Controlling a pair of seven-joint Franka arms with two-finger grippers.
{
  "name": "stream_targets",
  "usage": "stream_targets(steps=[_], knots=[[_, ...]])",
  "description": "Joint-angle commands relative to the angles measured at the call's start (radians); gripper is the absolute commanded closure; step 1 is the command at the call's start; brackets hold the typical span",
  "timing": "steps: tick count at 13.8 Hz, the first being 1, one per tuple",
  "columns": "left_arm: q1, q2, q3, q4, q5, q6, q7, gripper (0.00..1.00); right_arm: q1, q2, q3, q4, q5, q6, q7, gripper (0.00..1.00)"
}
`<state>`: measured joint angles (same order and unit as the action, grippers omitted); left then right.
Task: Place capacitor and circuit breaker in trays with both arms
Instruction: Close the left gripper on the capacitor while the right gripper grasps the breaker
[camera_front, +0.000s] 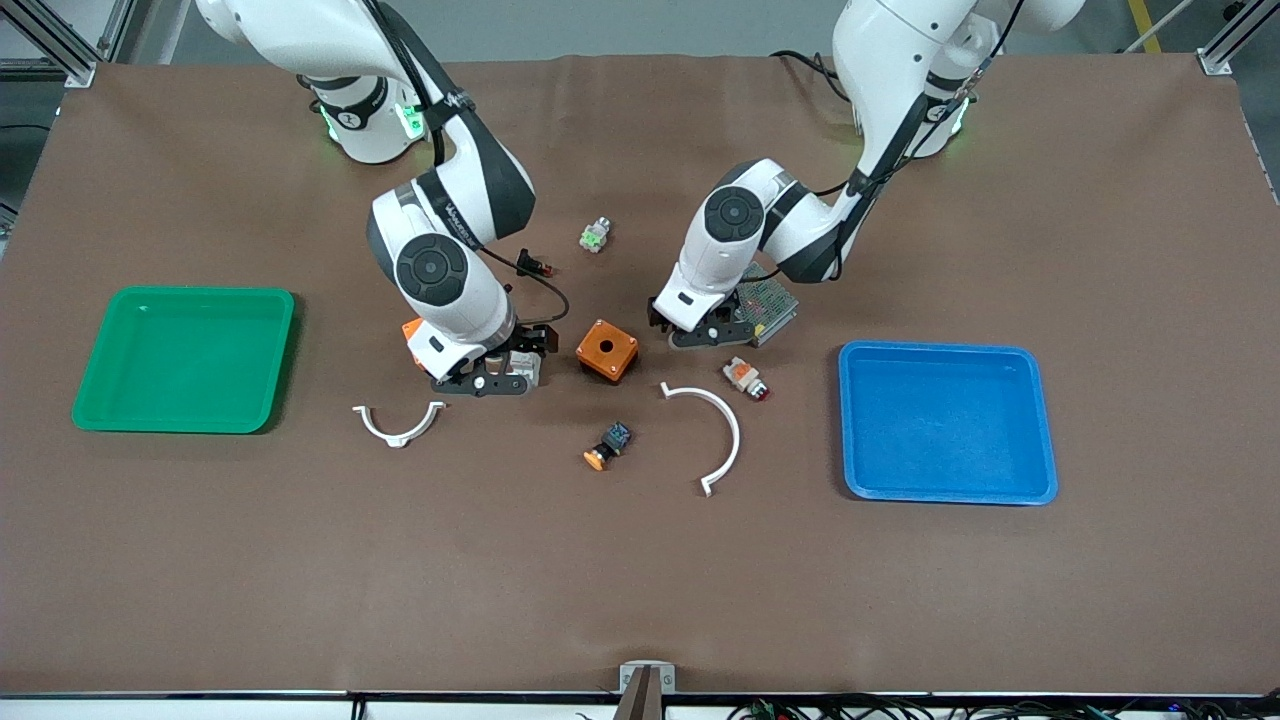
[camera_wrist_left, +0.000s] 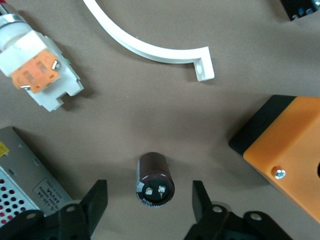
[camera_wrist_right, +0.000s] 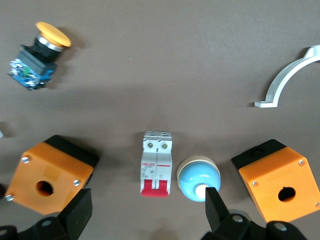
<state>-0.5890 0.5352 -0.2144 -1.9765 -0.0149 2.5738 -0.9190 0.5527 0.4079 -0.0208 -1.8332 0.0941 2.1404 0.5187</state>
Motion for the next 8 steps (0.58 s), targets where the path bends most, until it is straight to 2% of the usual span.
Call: stream_targets(steps=[1,5,8], knots=[[-0.017,0.026,0.007,0.021,0.016,0.006,-0.029,0.36,-0.005,-0.014,0.001,-0.044,0.012,0.038,0.011,0.00],[-0.015,0.040,0.007,0.036,0.021,0.005,-0.026,0.49,-0.020,0.038,0.001,-0.044,0.012,0.073,0.001,0.00],[-0.015,0.055,0.007,0.057,0.023,0.005,-0.027,0.55,-0.011,0.065,0.002,-0.044,0.012,0.101,0.001,0.00]])
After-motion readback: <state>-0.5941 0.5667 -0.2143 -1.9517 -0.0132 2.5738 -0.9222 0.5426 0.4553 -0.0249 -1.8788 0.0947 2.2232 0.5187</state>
